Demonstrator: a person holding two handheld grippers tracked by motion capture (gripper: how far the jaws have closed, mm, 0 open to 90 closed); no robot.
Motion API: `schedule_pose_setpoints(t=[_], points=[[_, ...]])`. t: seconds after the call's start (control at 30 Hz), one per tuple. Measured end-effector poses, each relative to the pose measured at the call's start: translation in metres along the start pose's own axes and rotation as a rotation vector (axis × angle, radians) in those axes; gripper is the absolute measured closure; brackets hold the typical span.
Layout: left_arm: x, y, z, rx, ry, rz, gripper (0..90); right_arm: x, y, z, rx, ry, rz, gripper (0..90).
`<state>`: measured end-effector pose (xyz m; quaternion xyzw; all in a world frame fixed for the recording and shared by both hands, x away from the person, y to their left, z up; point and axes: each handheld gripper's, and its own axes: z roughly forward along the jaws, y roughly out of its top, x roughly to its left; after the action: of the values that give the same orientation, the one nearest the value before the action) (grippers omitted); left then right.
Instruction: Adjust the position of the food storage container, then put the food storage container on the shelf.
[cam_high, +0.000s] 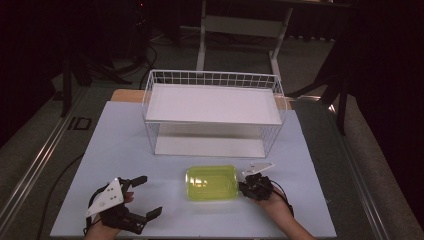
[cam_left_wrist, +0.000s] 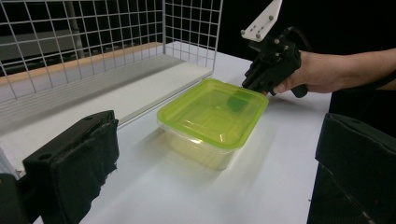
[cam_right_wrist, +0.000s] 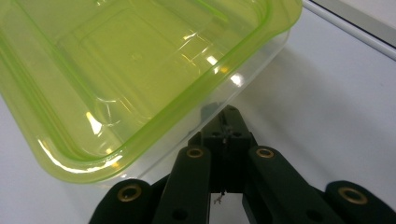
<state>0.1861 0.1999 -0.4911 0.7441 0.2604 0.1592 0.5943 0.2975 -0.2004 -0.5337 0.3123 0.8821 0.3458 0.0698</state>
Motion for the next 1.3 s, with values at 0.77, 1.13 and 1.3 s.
schedule_pose_setpoints(t=[0.77,1.13,1.3], points=[[-0.001,0.003,0.006,0.020,-0.014,-0.014,0.3,0.006,0.001,-0.041,-0.088,-0.087,-0.025,68.1],[-0.003,0.027,0.015,0.082,-0.007,0.001,0.3,0.022,0.020,-0.075,-0.223,-0.035,-0.041,13.3],[0.002,0.040,0.023,0.083,-0.071,-0.066,0.3,0.027,0.026,-0.078,-0.290,-0.075,-0.019,13.7]])
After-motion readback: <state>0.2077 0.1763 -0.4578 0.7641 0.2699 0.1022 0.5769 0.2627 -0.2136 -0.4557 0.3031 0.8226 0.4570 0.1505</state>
